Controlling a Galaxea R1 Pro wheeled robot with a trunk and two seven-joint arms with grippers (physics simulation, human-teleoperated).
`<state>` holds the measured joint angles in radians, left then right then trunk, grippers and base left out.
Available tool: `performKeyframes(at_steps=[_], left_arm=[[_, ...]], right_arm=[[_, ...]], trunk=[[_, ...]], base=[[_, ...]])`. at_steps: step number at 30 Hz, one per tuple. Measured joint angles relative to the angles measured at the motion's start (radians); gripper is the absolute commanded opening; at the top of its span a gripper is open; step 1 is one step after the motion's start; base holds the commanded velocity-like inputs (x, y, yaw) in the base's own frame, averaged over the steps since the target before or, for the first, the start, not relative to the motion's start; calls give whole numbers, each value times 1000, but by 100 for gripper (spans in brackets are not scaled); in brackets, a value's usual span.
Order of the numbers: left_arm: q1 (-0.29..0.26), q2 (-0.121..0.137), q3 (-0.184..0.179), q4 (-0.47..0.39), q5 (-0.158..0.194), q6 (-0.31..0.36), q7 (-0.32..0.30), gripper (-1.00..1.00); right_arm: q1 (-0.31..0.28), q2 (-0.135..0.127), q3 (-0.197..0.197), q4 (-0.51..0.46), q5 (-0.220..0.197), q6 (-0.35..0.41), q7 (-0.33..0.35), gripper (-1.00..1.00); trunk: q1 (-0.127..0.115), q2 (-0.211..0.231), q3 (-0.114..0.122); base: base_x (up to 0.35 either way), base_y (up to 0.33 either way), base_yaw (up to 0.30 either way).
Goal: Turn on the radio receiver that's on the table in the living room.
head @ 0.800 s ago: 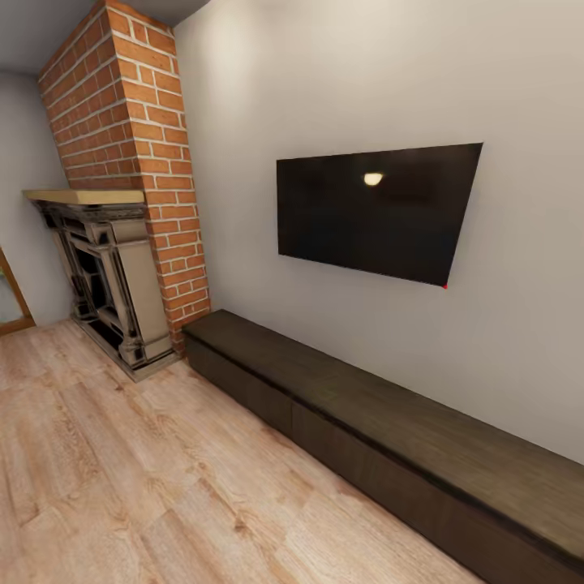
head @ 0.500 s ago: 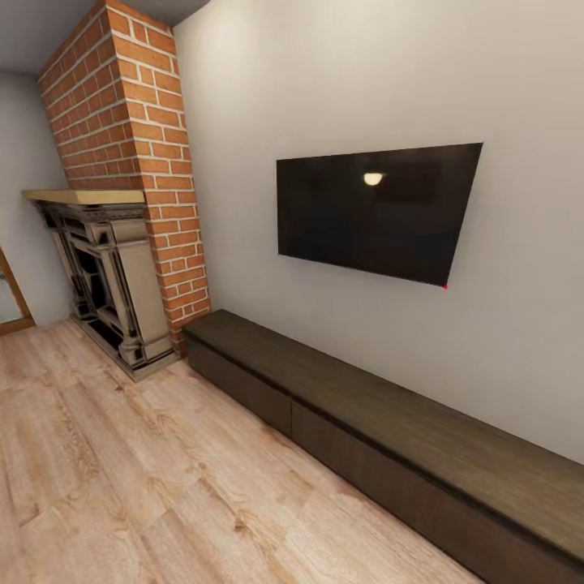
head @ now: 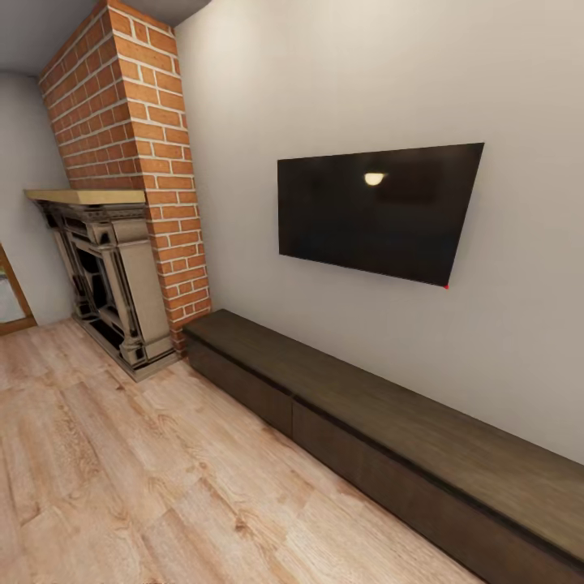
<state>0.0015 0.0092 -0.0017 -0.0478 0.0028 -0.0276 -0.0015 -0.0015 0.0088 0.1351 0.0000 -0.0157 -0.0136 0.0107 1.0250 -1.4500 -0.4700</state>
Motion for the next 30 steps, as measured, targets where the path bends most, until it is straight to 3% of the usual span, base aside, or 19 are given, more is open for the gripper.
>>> performKeyframes(at_steps=[8,9,10,30], left_arm=[[0,0,-1,0,0,0,0,100],[0,0,-1,0,0,0,0,100],[0,0,-1,0,0,0,0,100],[0,0,-1,0,0,0,0,100]], right_arm=[[0,-1,45,0,-1,-42,0,100],[0,-1,213,0,-1,-45,0,100],[0,-1,221,0,-1,-46,0,100],[0,0,222,0,-2,-51,0,100]], trunk=[[0,0,0],[0,0,0],[0,0,0],[0,0,0]], base=[[0,0,247],[0,0,284],[0,0,286],[0,0,294]])
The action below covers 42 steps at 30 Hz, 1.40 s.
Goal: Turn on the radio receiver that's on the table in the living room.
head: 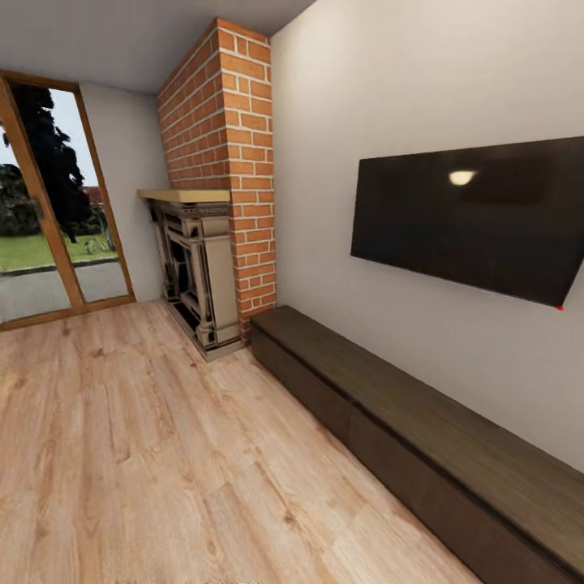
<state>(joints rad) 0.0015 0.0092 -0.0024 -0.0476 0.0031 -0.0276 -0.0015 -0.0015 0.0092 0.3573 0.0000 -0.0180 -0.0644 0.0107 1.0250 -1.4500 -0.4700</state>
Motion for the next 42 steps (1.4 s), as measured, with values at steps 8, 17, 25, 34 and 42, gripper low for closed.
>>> performKeyframes(at_steps=[8,17,25,34,42], left_arm=[[0,-1,0,0,1,0,0,100],[0,-1,8,0,7,0,-1,100],[0,-2,9,1,10,1,0,100],[0,-2,9,2,9,1,-1,100],[0,-2,10,2,9,1,-1,100]], right_arm=[[0,0,0,0,0,0,-1,100],[0,0,0,0,1,-1,-3,100],[0,0,0,0,1,-2,-3,100],[0,0,0,0,1,-2,-3,100],[0,0,0,0,1,-2,-3,100]], trunk=[[0,0,0],[0,0,0],[0,0,0],[0,0,0],[0,0,0]], base=[[0,0,295],[0,0,295],[0,0,295],[0,0,295],[0,0,295]])
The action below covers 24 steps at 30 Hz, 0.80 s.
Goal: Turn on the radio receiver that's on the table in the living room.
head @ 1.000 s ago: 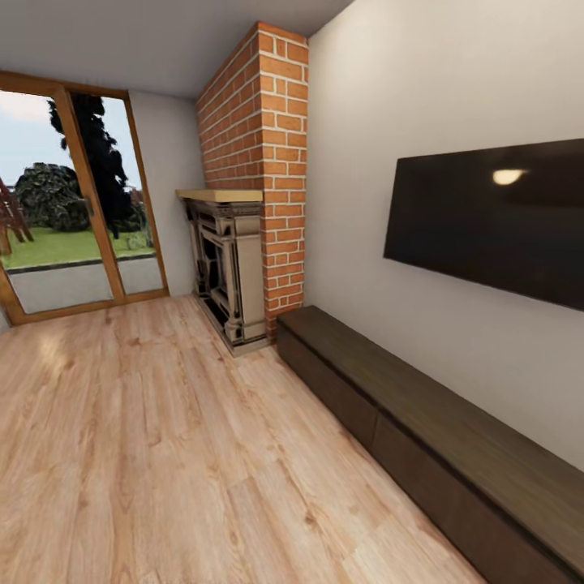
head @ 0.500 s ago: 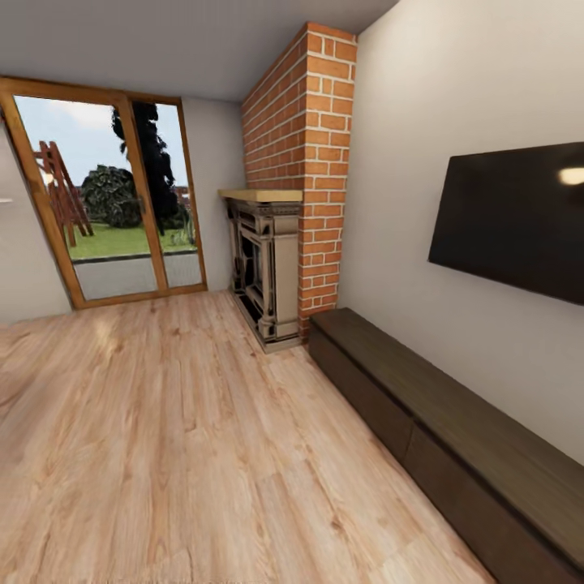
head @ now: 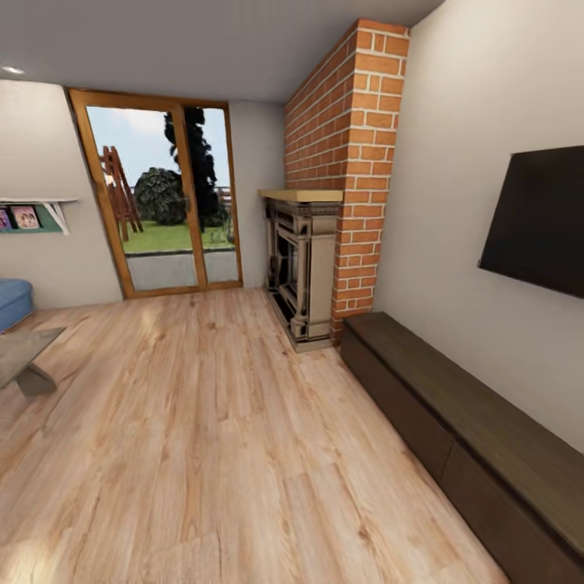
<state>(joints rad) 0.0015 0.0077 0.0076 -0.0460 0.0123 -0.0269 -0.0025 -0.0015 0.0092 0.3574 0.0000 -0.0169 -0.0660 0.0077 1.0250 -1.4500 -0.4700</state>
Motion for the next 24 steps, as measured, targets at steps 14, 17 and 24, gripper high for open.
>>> performKeyframes(at_steps=[14,17,24], left_arm=[[0,0,-3,0,0,0,0,100],[0,0,-3,0,0,0,0,100],[0,0,-4,0,0,0,-1,100]], right_arm=[[0,0,0,0,0,0,0,100],[0,0,0,0,0,0,0,100],[0,0,0,0,0,0,0,100]], trunk=[[0,0,0],[0,0,0],[0,0,0]], base=[[0,0,295],[0,0,295],[0,0,295]])
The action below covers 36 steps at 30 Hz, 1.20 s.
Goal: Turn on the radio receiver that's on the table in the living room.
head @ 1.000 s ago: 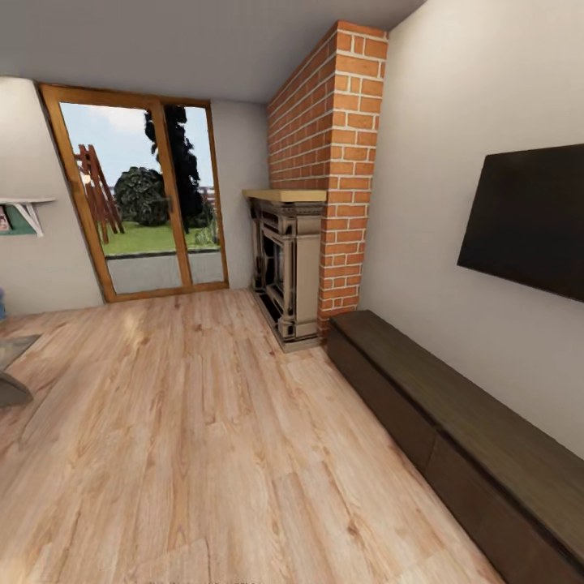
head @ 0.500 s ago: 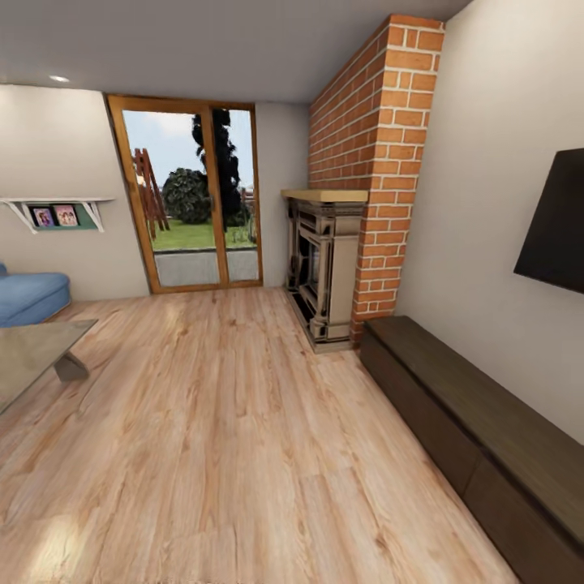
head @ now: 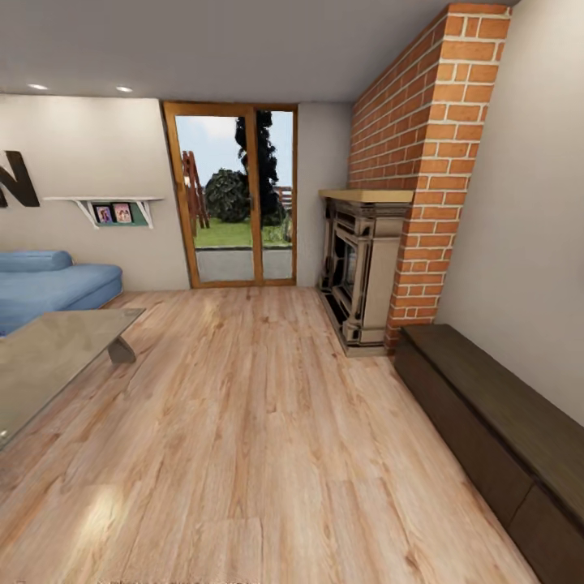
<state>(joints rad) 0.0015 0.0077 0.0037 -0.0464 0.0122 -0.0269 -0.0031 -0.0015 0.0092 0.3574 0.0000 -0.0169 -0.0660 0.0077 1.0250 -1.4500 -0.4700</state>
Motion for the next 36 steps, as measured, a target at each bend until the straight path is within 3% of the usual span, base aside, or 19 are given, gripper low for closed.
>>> performKeyframes(at_steps=[36], left_arm=[[0,0,4,0,2,-1,0,100]], right_arm=[[0,0,0,0,0,0,0,100]], trunk=[[0,0,0]], base=[[0,0,295]])
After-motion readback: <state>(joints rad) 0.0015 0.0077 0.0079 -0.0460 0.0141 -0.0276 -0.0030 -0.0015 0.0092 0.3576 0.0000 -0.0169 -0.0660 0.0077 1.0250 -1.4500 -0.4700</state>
